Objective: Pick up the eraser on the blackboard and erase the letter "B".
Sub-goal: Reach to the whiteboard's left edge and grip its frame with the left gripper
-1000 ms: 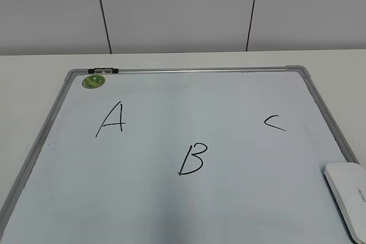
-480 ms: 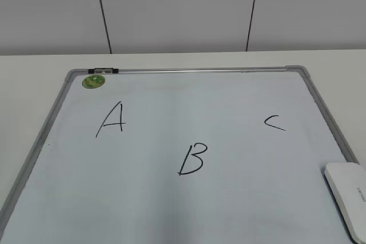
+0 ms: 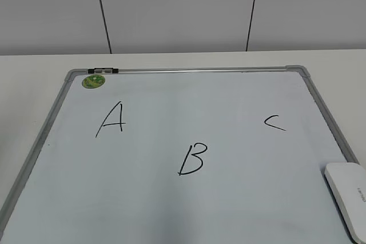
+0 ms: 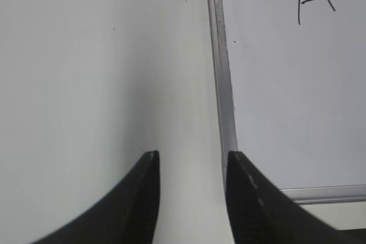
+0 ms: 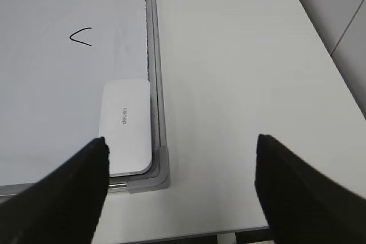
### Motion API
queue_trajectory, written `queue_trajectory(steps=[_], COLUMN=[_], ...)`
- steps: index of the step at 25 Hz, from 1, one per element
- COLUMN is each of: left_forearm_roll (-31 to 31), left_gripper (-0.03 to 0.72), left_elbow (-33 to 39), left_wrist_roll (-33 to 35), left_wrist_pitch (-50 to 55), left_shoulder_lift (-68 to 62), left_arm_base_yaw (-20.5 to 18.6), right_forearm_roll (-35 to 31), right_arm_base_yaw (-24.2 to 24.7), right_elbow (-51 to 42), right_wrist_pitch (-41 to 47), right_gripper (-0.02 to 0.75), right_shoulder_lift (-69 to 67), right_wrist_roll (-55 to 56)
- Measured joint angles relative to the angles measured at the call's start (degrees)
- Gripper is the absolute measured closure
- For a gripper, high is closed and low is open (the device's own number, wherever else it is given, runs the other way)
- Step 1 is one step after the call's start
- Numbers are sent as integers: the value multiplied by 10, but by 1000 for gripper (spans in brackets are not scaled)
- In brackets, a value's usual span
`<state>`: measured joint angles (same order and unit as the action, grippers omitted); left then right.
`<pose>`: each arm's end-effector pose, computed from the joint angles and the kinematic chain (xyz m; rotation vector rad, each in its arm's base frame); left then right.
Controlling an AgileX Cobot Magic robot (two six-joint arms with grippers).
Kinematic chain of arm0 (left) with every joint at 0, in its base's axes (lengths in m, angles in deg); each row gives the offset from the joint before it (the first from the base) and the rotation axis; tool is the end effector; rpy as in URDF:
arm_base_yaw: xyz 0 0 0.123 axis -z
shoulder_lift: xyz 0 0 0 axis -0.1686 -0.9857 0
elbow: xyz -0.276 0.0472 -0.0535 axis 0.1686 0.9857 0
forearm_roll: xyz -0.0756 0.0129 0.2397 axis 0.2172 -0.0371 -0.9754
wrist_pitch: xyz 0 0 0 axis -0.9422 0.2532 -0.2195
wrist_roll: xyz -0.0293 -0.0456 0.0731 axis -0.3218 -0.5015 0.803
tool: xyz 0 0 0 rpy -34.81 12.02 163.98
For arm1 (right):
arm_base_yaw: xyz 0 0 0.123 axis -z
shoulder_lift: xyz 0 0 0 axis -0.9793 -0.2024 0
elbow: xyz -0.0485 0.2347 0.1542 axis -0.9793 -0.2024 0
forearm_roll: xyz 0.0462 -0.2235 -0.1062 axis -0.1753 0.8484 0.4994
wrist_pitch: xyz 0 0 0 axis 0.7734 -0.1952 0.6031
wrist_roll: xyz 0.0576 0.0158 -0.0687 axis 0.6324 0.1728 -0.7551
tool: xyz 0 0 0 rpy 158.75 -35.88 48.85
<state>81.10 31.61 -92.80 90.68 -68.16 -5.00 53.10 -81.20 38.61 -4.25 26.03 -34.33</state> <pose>0.1484 -0.0073 0.3241 0.0383 2.5154 0.0209 -0.0113 -0.0135 0.2709 0.0741 2.1032 -0.0969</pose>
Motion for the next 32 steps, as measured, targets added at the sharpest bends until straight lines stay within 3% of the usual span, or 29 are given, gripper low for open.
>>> queue_trajectory(steps=[16, 23, 32], left_forearm_roll=[19, 26, 29], left_gripper=[395, 395, 395], left_elbow=[-263, -313, -314], left_wrist_roll=[0, 0, 0], left_wrist_pitch=[41, 42, 11], left_shoulder_lift=[-401, -496, -583], left_arm_base_yaw=[0, 0, 0], right_forearm_roll=[0, 0, 0], right_arm_base_yaw=[0, 0, 0], right_elbow=[0, 0, 0], right_wrist_pitch=[0, 0, 0], right_gripper=[148, 148, 148], right_shoulder_lift=[0, 0, 0], right_wrist_roll=[0, 0, 0])
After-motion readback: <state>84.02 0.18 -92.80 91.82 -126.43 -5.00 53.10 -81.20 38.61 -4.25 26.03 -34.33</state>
